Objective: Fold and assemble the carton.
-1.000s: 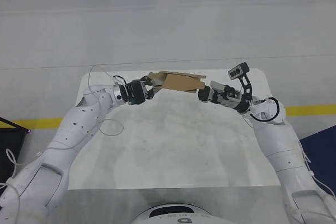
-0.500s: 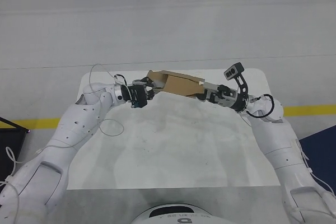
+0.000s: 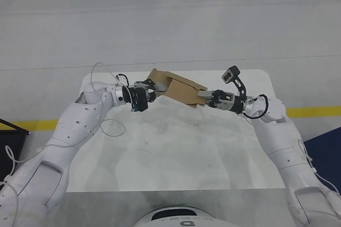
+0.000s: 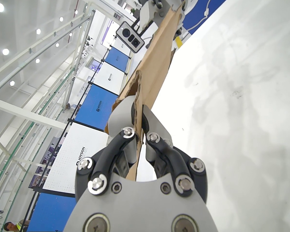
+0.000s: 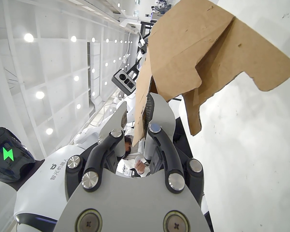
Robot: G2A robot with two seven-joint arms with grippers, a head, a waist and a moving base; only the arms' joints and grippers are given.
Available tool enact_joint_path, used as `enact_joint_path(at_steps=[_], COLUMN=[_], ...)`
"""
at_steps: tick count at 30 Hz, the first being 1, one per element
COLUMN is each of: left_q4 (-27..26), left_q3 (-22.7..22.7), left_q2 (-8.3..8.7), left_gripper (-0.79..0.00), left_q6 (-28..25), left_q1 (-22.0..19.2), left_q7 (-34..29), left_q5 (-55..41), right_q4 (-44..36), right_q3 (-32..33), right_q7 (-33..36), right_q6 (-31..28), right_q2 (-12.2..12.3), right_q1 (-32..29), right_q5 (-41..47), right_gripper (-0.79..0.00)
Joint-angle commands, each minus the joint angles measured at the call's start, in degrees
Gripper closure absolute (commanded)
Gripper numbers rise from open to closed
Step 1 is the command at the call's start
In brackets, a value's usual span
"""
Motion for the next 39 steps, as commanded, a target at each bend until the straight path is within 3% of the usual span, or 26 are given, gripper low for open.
enact_joint_path(at_steps=[1,2,4,5,10,14,16,20,24,26,28,32,35,39], left_q4=[0.4,0.6,1.1,1.5,3.6,5.6,5.4,0.1,-5.7,-6.0,-6.7,-7.7,-6.9,-5.3], left_q3=[0.2,0.3,0.3,0.2,-1.3,-3.8,-5.7,-6.1,-3.6,-3.3,-3.3,-2.2,-1.2,0.7], left_q2=[0.01,0.03,0.1,0.18,1.19,3.24,4.17,5.62,7.09,7.94,8.32,8.14,7.83,7.49], left_gripper=[0.0,0.0,-0.342,-0.785,-0.785,-0.785,-0.785,-0.785,-0.785,-0.785,-0.785,-0.785,-0.785,-0.785], left_q6=[-0.1,-0.2,-0.4,-0.4,-1.7,-5.7,-6.3,-10.5,-20.3,-21.5,-14.3,-10.8,-13.3,-21.0], left_q1=[-0.2,-0.3,-0.4,-0.5,-0.8,-1.4,-0.4,3.1,4.9,3.2,2.2,2.3,2.1,1.3], left_q7=[0.6,1.0,1.9,2.3,6.3,12.4,14.2,10.0,0.2,-1.9,-3.0,0.6,0.2,-2.8], left_q5=[0.3,0.5,0.7,0.8,0.7,2.0,-1.8,-16.0,-27.9,-23.3,-15.7,-13.0,-13.3,-12.8], right_q4=[-0.1,-0.1,-0.2,-0.3,-0.4,-0.5,-0.9,-1.8,-2.5,-2.8,-3.1,-3.5,-3.7,-4.1], right_q3=[0.0,0.1,0.2,0.3,1.0,1.6,1.9,1.8,1.3,1.2,1.1,1.2,1.6,2.1], right_q7=[-0.3,-0.5,-1.0,-1.1,-3.3,-6.6,-8.1,-9.8,-10.4,-10.4,-10.4,-9.6,-9.6,-9.5], right_q6=[-0.6,-1.0,-2.1,-2.7,-6.1,-9.3,-10.8,-12.6,-13.2,-13.2,-13.3,-13.6,-14.1,-14.8], right_q2=[0.0,0.0,0.0,0.1,0.2,0.4,0.5,0.7,0.8,0.8,0.9,1.1,1.2,1.4], right_q1=[0.0,0.0,-0.1,-0.1,-0.2,-0.4,-0.6,-1.1,-1.5,-1.7,-1.8,-2.1,-2.4,-2.9], right_q5=[-0.1,-0.1,-0.6,-1.0,-2.8,-6.9,-9.0,-12.6,-14.8,-15.5,-15.7,-15.2,-14.9,-14.3], right_gripper=[0.0,0.0,0.0,0.0,0.0,0.0,0.0,0.0,0.0,0.0,0.0,0.0,0.0,0.0])
